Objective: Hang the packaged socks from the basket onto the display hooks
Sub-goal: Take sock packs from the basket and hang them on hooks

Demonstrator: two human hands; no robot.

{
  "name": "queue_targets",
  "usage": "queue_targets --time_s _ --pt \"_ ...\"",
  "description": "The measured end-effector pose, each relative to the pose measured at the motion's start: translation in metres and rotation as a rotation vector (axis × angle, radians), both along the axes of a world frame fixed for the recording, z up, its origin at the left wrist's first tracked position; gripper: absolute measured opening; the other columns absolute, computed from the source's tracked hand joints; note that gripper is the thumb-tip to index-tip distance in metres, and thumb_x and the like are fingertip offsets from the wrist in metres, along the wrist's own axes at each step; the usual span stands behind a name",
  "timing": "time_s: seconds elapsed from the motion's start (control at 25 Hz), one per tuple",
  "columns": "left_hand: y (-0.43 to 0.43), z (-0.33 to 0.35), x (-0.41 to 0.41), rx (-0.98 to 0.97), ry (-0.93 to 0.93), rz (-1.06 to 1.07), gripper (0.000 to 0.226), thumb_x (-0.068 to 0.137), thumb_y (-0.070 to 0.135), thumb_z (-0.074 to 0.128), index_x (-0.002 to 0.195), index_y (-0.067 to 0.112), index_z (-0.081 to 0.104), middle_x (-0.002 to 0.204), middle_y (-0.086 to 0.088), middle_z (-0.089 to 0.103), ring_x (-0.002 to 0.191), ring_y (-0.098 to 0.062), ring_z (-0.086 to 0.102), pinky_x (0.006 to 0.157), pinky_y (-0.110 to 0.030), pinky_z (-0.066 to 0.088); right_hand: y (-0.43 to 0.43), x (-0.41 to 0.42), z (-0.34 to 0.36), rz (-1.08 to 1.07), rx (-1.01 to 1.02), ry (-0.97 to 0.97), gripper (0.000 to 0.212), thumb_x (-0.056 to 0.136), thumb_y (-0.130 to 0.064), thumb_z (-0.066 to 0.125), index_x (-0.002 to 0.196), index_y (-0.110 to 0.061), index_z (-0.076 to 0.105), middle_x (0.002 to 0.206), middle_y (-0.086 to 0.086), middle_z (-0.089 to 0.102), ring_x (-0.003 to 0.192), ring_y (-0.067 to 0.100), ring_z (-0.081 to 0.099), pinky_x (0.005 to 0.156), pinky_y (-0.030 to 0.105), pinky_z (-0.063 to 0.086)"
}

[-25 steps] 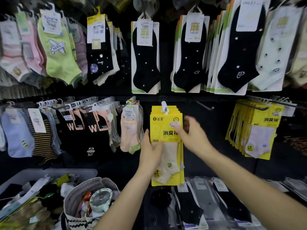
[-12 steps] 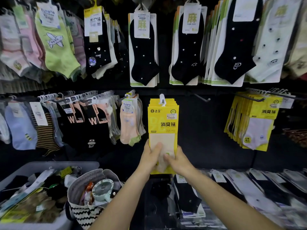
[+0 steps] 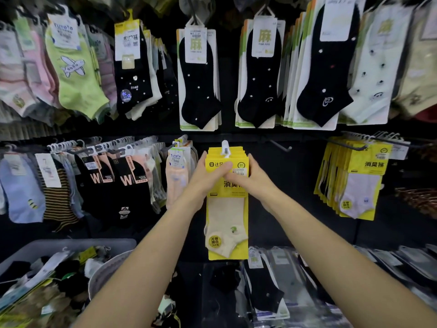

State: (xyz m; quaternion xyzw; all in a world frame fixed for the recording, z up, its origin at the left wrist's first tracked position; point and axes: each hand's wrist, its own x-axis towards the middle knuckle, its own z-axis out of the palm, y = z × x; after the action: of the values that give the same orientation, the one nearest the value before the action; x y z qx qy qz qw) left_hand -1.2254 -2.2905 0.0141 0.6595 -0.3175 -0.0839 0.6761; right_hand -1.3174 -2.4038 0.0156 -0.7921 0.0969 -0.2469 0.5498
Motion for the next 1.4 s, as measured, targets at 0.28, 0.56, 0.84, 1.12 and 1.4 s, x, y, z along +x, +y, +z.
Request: queue_targets --time_s 0.28,0.56,0.84,1.12,1.4 --pt "-0.006 -0.018 0.032 -0.145 0.279 -0.021 0.060 0.087 0.069 0.033 0.121 0.028 0.061 0.126 -0.004 0.062 0.119 -0.026 0.054 0.105 -0.042 0.042 -0.031 0.025 -0.008 0.064 0.454 -0.116 0.055 0.094 -0.039 0.035 0.146 -0.021 0.028 0.148 -0.007 0.037 0.136 0.009 0.035 0.114 0.041 0.025" --pt "-0.033 -0.001 0.060 -0.147 0.353 -0.098 0.055 0.094 0.060 0.024 0.082 0.040 0.074 0.083 0.004 0.075 0.081 -0.013 0.071 0.075 -0.031 0.056 -0.045 0.066 0.010 -0.056 0.459 0.021 0.036 0.095 -0.047 0.037 0.080 -0.022 0.058 0.072 -0.003 0.065 0.078 0.015 0.061 0.083 0.034 0.044" --pt "-0.037 -0.002 0.064 -0.176 0.337 -0.222 0.071 0.098 0.053 0.018 0.046 0.047 0.067 0.054 0.020 0.066 0.055 0.003 0.066 0.045 -0.014 0.050 -0.041 0.071 0.015 -0.042 0.472 -0.026 0.048 0.096 -0.046 0.036 0.053 -0.025 0.040 0.040 -0.011 0.048 0.041 0.006 0.051 0.063 0.029 0.039" --pt "-0.025 -0.031 0.044 -0.244 0.252 -0.146 0.056 0.097 0.050 0.028 0.064 0.045 0.073 0.068 0.008 0.073 0.064 -0.004 0.070 0.054 -0.017 0.053 -0.045 0.057 -0.026 -0.035 0.550 -0.048 0.040 0.094 -0.047 0.035 0.074 -0.030 0.065 0.074 -0.009 0.069 0.078 0.014 0.063 0.079 0.031 0.048" --pt "-0.012 -0.042 0.021 -0.285 0.245 -0.121 0.061 0.095 0.054 0.024 0.076 0.030 0.077 0.078 0.005 0.075 0.073 -0.006 0.071 0.059 -0.017 0.053 -0.024 0.037 -0.042 -0.031 0.552 -0.029 0.043 0.092 -0.059 0.034 0.104 -0.038 0.069 0.106 -0.003 0.071 0.103 0.014 0.064 0.097 0.038 0.045"
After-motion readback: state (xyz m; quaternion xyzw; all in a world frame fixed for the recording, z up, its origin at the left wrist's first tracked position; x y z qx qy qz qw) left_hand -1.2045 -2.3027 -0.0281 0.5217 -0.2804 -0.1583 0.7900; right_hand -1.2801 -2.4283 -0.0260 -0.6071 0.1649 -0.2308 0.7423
